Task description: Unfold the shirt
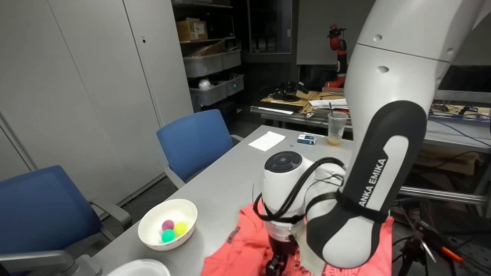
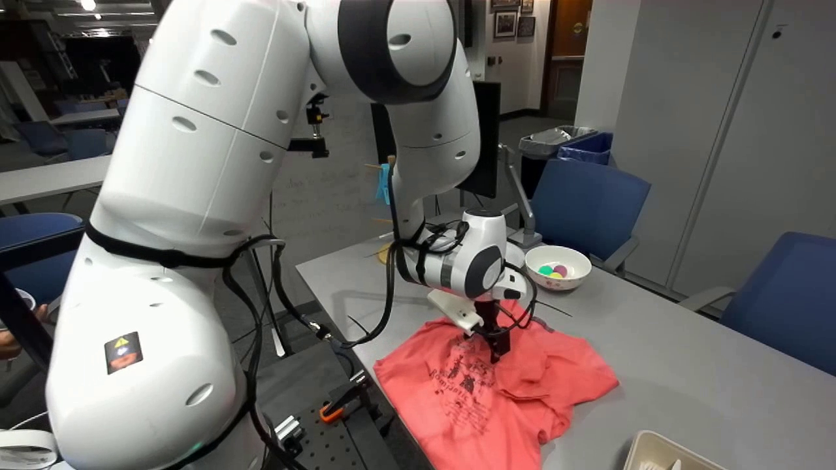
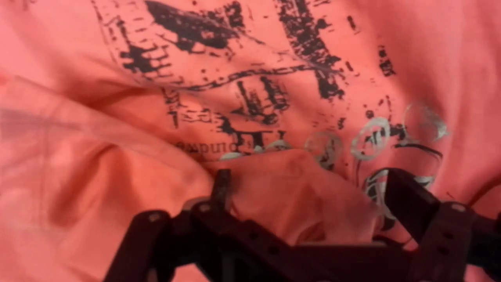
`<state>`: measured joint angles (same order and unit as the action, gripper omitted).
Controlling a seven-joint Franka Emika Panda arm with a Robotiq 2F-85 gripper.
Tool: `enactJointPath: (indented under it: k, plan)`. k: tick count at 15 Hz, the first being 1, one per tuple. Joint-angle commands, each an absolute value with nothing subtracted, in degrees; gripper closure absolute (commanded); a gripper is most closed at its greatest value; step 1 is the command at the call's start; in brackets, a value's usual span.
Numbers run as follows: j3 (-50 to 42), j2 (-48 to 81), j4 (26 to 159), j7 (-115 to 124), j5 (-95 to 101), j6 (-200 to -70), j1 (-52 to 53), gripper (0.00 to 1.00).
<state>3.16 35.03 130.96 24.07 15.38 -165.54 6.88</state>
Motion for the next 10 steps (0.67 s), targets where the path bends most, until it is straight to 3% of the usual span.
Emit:
enactJointPath:
  k: [1,10]
  plan:
    - [2.04,39.47,126.29,18.89,9.63,-165.57,10.52,0.0]
    - [-0.13,44.04,118.44,12.54,5.2,-165.27,9.13,0.0]
